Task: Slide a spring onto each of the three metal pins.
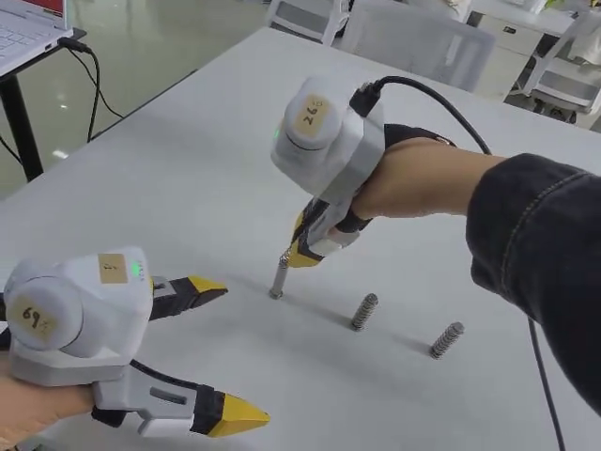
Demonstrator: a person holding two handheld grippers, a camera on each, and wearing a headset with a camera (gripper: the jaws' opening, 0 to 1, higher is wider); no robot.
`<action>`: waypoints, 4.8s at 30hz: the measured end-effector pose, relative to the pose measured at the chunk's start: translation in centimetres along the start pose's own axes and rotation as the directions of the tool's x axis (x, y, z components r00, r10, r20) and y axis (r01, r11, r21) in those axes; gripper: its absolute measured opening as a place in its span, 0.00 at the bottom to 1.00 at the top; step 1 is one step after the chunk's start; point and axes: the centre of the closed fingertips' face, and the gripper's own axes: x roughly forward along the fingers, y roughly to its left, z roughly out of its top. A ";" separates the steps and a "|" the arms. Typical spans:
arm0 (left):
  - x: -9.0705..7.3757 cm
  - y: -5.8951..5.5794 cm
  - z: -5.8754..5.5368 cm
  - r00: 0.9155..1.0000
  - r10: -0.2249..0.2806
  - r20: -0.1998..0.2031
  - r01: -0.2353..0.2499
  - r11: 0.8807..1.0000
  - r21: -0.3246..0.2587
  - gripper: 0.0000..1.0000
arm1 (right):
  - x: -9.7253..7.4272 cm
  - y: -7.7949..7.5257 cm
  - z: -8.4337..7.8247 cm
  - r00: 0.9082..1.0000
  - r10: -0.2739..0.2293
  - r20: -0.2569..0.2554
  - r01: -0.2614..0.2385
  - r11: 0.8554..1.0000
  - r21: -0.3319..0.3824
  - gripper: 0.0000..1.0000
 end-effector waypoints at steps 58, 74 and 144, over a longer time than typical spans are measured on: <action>-0.5 0.3 -0.5 1.000 0.004 -0.001 -0.004 1.000 -0.020 0.70 | 3.0 0.9 -0.1 0.994 0.060 -0.090 -0.062 0.998 -0.012 0.09; -0.6 0.4 -0.8 1.000 0.006 -0.003 -0.006 1.000 -0.029 0.69 | 4.7 2.5 -1.2 0.989 0.102 -0.110 -0.101 0.995 0.018 0.09; 0.6 -0.8 -0.5 1.000 -0.012 -0.021 0.011 0.999 -0.044 0.68 | 1.3 1.9 -6.8 0.982 -0.105 0.154 0.058 0.957 0.283 0.91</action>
